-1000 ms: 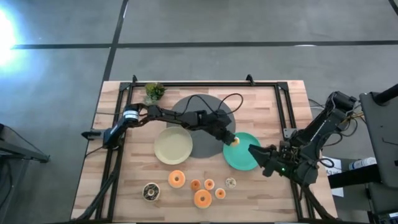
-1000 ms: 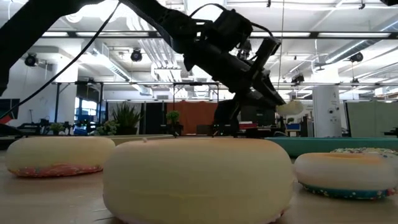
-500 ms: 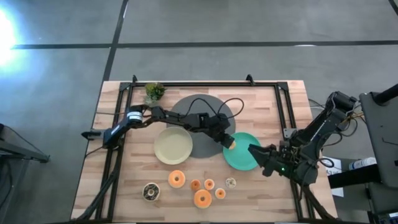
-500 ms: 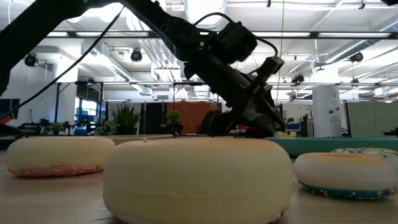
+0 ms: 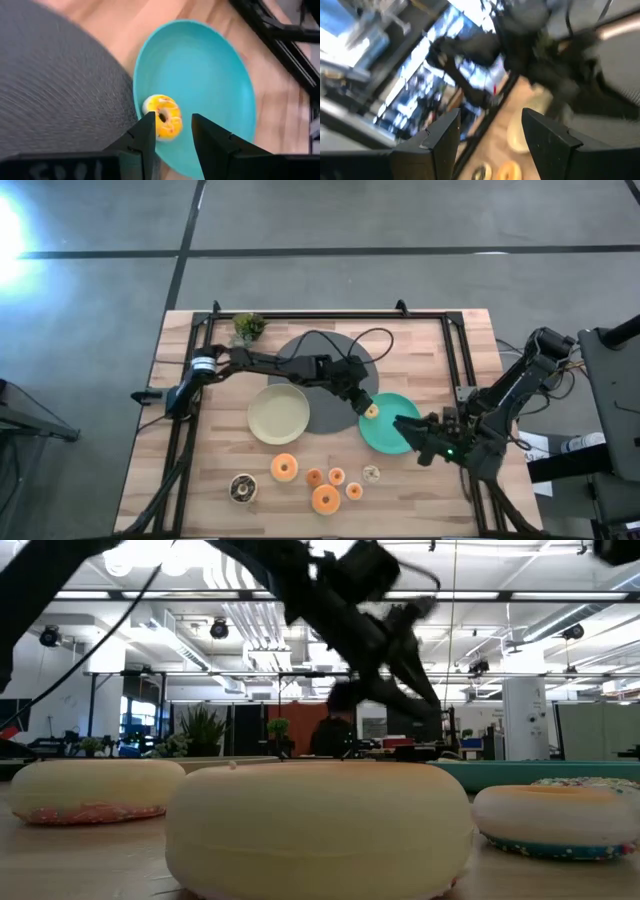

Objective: Pick & Place donuts
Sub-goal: Put the small white donut on the green plate

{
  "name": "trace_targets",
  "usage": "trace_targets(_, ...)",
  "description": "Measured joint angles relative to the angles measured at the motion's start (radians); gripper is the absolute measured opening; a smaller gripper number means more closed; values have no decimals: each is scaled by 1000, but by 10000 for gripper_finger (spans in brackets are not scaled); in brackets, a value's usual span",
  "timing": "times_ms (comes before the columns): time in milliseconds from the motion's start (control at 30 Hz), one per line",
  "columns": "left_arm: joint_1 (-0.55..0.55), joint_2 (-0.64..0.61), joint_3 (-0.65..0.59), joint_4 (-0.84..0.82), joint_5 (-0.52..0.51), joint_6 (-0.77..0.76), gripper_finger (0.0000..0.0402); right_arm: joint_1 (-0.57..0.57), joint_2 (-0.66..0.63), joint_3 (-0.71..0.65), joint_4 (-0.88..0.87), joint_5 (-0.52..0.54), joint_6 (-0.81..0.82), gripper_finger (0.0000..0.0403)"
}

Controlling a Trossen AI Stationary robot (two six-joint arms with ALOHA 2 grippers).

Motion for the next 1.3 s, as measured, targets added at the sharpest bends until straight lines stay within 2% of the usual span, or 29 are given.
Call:
trace_targets(67,-5,-62,-7,-23,-1,72,101,-64,1,0,-12,-151,-2,203)
trace_targets(167,-12,-177,-47,-65,-4,131,101,-160,14,-2,83,-319,-151,203)
trace_targets(267,-15,-316,-162,-65,-8,149,101,-223,4,-1,202,-357,-359,203)
trace_targets(333,-18,-421,-262,-31,-6,138,101,-257,-25,0,188,-371,-447,203)
trace_targets(433,-28,-605,-436,76,22,83,101,-344,-67,0,60,-512,-441,203)
trace_targets(533,-41,-771,-610,212,84,-10,101,-448,-67,9,-145,-728,-344,203)
trace_targets(600,-53,-867,-715,283,88,-76,101,-507,-46,29,-254,-869,-300,203)
trace_targets(700,-76,-995,-845,364,45,-162,101,-556,3,82,-383,-1052,-265,203)
trace_targets(800,-105,-1089,-951,379,-56,-229,101,-544,68,153,-526,-1158,-241,203)
trace_targets(900,-127,-1148,-1029,377,-130,-281,101,-484,152,238,-676,-1190,-238,202)
trace_targets(1000,-134,-1185,-1081,385,-153,-318,101,-398,255,334,-836,-1186,-283,195)
trace_targets(1167,-134,-1202,-1127,402,-153,-322,101,-253,444,513,-1049,-1105,-418,179)
trace_targets(1300,-134,-1196,-1131,404,-152,-293,101,-187,584,645,-1157,-1059,-491,171)
